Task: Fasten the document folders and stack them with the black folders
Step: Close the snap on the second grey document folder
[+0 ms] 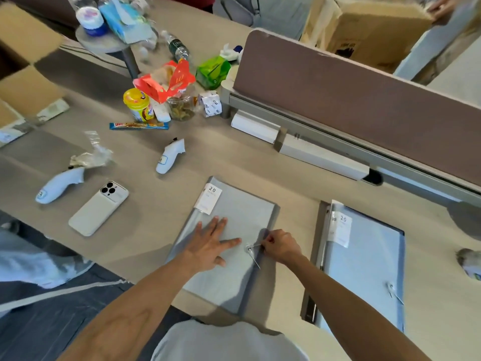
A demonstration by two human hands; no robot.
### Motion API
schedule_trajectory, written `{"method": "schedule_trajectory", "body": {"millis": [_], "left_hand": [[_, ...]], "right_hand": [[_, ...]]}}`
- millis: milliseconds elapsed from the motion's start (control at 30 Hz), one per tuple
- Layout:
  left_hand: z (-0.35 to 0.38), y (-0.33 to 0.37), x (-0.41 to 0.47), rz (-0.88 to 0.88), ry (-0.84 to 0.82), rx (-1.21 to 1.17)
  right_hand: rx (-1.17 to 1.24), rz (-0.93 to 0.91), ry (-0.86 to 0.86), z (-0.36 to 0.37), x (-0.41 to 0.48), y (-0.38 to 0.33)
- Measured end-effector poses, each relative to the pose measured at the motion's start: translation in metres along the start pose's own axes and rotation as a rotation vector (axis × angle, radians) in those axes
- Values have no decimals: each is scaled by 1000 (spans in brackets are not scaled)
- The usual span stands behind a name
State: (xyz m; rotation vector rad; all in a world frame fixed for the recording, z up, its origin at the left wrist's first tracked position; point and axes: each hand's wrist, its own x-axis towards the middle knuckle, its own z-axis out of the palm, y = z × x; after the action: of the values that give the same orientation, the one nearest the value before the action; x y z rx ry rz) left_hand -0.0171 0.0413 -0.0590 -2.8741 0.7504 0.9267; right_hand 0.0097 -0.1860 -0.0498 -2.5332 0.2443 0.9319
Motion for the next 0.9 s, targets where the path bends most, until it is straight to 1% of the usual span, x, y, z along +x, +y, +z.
{"method": "schedule_trajectory", "body": {"millis": [100, 167, 267, 400, 567, 700, 800, 900], "left_hand": [[-3, 7, 1, -22, -9, 2], [-3, 13, 3, -47, -9, 5], [-2, 18, 8, -75, -24, 38], [-4, 21, 10, -87, -29, 48], [-6, 23, 9, -97, -39, 42], [-4, 18, 10, -68, 6, 3], [-2, 6, 13, -28, 58, -18], [0, -8, 16, 7, 102, -31]], "right_hand": [[-95, -56, 72, 7, -16, 16], [-208, -149, 101, 9, -29, 22], [-369, -349, 131, 14, -44, 25], [-531, -477, 131, 12, -47, 24], [-657, -542, 121, 14, -46, 16], [-706, -575, 99, 21, -49, 4], [-722, -560, 75, 28, -45, -12], [-708, -517, 92, 32, -35, -31]]}}
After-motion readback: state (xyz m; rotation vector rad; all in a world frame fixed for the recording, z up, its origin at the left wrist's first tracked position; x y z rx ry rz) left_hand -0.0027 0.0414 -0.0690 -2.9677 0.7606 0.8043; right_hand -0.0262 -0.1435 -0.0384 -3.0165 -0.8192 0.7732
